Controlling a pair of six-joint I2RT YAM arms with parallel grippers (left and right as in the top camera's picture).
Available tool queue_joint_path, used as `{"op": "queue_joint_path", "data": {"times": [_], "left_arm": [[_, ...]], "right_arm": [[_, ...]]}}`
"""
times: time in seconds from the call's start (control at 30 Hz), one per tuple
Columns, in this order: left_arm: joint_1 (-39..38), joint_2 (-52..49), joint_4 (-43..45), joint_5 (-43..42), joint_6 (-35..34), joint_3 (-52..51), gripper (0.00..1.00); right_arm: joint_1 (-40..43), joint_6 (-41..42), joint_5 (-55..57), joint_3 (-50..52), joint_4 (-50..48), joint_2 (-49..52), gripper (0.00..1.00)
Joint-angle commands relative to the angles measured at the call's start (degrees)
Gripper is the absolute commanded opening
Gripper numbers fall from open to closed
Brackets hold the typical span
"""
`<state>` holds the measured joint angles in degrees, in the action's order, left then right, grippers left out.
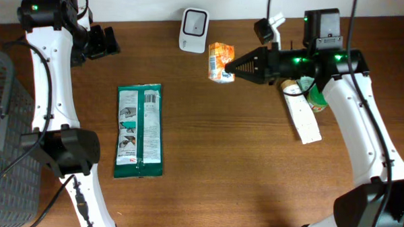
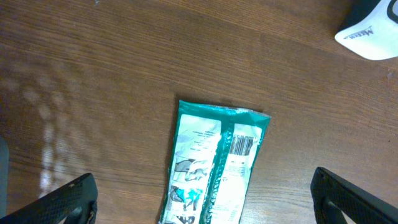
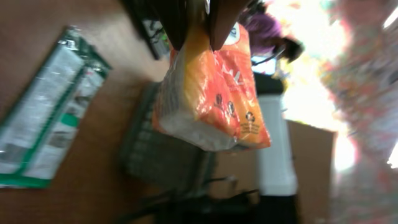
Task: Scan the item barcode
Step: 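Lift the orange box with the right gripper to the scanner, then carry the orange box right and drop it beside the jar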
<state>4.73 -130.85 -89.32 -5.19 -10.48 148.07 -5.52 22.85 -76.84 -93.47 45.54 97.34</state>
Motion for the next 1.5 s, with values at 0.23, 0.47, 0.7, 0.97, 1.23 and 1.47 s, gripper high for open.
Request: {"op": "queue_joint_path", "data": {"times": [0.23,0.47,0.7,0.97,1.23,1.47], "left_arm": [[-0.1,-0.7,0.1,-0.4,-0.1,0.1,0.99],[-0.1,-0.7,0.1,-0.4,-0.1,0.1,0.99],[-0.1,-0.7,0.1,-0.4,-0.1,0.1,0.99],[-0.1,-0.7,0.1,-0.4,-0.1,0.1,0.99],[-0.1,-0.7,0.1,-0.4,-0.1,0.1,0.99],[-0.1,-0.7,0.1,-0.4,-0.1,0.1,0.99]], "right_arm": [[-15.5,-12.4,72.0,-52.0,22.3,23.5,0.04],[-21.8,-43.9,104.7,-55.6,-8.7,43.8,0.04],[-22.1,-50.3,104.5,-55.6,-14.3,54.8,0.04],[-22.2,-46.5,104.4,-55.6,-14.4,52.5,0.04],[-18.4,-23.8,74.3,-55.7,2.8,39.3,0.04],[-6.3,-20.2,52.9,-55.7,36.0,28.5,0.04]]}}
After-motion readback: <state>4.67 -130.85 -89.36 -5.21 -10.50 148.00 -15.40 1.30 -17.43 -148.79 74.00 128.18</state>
